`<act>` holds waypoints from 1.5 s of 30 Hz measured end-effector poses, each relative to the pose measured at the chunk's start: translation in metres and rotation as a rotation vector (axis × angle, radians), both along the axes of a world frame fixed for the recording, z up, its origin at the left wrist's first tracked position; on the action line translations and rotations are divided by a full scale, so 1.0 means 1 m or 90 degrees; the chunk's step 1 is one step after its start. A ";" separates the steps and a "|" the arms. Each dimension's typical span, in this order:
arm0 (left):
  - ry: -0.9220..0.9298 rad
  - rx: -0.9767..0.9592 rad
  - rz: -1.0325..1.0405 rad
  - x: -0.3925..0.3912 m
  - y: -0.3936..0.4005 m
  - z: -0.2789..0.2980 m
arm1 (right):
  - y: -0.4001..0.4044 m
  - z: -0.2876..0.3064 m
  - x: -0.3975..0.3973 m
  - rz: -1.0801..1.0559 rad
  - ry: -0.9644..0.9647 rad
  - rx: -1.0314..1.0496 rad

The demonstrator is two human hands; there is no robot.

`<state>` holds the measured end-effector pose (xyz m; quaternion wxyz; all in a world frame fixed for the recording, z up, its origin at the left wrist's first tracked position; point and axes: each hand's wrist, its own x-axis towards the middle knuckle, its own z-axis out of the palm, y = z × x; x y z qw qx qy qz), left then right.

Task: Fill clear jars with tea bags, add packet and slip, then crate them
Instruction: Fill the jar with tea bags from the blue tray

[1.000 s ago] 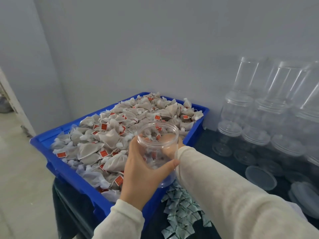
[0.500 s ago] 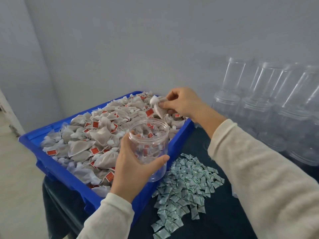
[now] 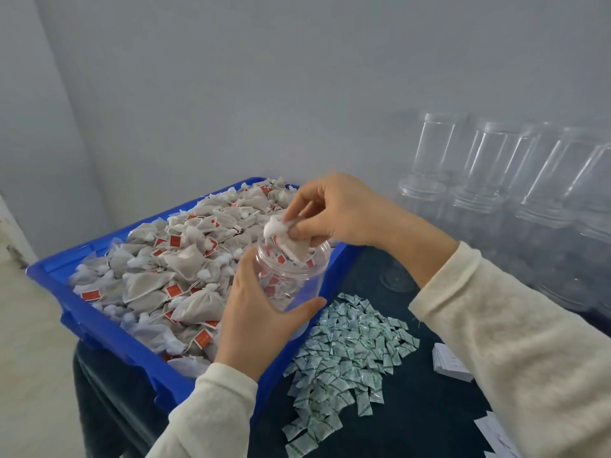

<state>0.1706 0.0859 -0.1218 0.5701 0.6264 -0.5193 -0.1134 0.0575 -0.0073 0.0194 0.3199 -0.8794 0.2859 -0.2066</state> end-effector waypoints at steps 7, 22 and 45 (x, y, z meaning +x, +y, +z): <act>-0.006 0.011 -0.021 -0.002 -0.003 -0.004 | 0.012 -0.013 0.014 0.028 0.252 -0.121; -0.031 0.002 -0.042 -0.008 0.000 -0.001 | 0.011 -0.029 0.039 0.208 0.714 -0.353; 0.011 -0.025 -0.111 -0.003 0.000 -0.001 | -0.066 -0.068 0.025 -0.132 0.226 -0.012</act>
